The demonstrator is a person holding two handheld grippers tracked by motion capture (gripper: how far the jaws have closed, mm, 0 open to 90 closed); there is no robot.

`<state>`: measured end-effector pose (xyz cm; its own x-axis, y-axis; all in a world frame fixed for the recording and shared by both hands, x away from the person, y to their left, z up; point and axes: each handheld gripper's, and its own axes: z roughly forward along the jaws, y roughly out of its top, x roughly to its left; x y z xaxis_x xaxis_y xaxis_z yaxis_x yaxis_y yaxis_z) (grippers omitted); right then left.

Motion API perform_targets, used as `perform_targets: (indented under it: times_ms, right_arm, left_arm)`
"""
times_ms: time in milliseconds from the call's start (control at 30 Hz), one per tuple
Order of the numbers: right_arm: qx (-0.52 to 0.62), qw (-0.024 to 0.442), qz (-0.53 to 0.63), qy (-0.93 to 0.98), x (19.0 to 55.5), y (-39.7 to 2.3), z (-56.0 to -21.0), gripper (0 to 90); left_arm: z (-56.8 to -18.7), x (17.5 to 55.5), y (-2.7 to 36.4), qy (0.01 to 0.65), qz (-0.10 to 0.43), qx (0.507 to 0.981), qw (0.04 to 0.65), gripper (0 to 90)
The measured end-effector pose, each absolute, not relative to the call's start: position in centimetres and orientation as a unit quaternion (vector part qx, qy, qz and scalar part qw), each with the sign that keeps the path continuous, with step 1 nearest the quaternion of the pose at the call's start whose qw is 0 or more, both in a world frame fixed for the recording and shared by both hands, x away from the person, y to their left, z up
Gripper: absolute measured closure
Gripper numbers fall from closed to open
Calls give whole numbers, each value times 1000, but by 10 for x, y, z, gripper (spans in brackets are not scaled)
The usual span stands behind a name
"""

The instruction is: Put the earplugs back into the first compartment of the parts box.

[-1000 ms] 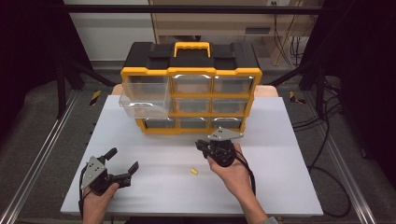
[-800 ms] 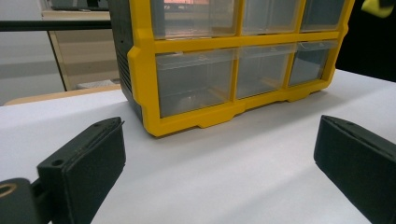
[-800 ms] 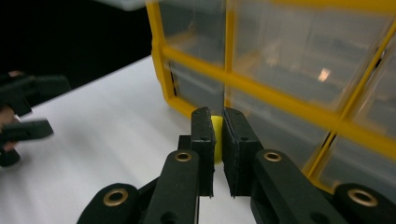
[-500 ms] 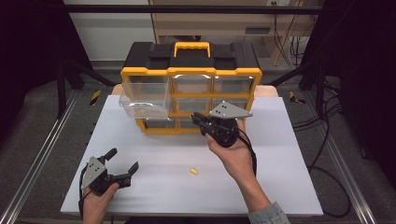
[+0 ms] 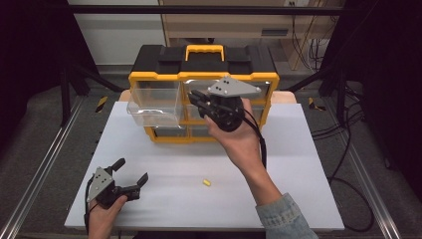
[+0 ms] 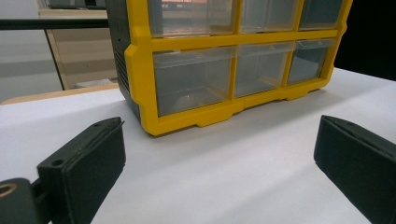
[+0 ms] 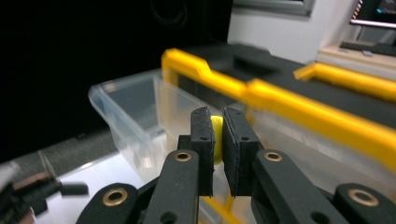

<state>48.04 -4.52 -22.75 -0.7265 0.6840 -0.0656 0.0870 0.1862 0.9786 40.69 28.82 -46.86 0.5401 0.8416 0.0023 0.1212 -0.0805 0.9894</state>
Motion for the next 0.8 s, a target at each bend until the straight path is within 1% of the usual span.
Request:
perform_targets:
  times_ms: [133,200,267,467,500,533,567,633,733,767,800]
  right_arm:
    - [256,249,582,731,488,-24,-215,835]
    - [256,245,581,732,490,-22,-215,834]
    - [250,240,577,740,495,-10,-215,832]
    - [245,239,568,749,502,5,-214,823]
    - [244,237,563,753,504,10,-216,810]
    - [243,237,561,755,505,11,-217,788]
    - [243,236,559,757,505,13,-218,747]
    - [244,234,558,758,505,14,-219,635]
    - [236,237,562,757,502,13,-218,552]
    - [236,237,562,757,502,13,-218,552]
    - [238,238,565,753,500,11,-217,448]
  left_arm:
    - [-469,407,288,362,314,665,573,18]
    - [-469,407,288,362,313,666,573,18]
    - [-469,407,287,361,312,667,572,18]
    - [-469,407,288,362,312,666,573,18]
    - [-469,407,288,362,313,666,573,18]
    - [-469,407,288,362,313,665,573,18]
    - [-469,407,288,362,313,666,572,18]
    - [-469,407,288,362,313,666,572,18]
    - [-469,407,288,362,313,667,571,18]
    - [-469,407,288,362,313,667,571,18]
    - [-469,408,288,362,313,667,571,18]
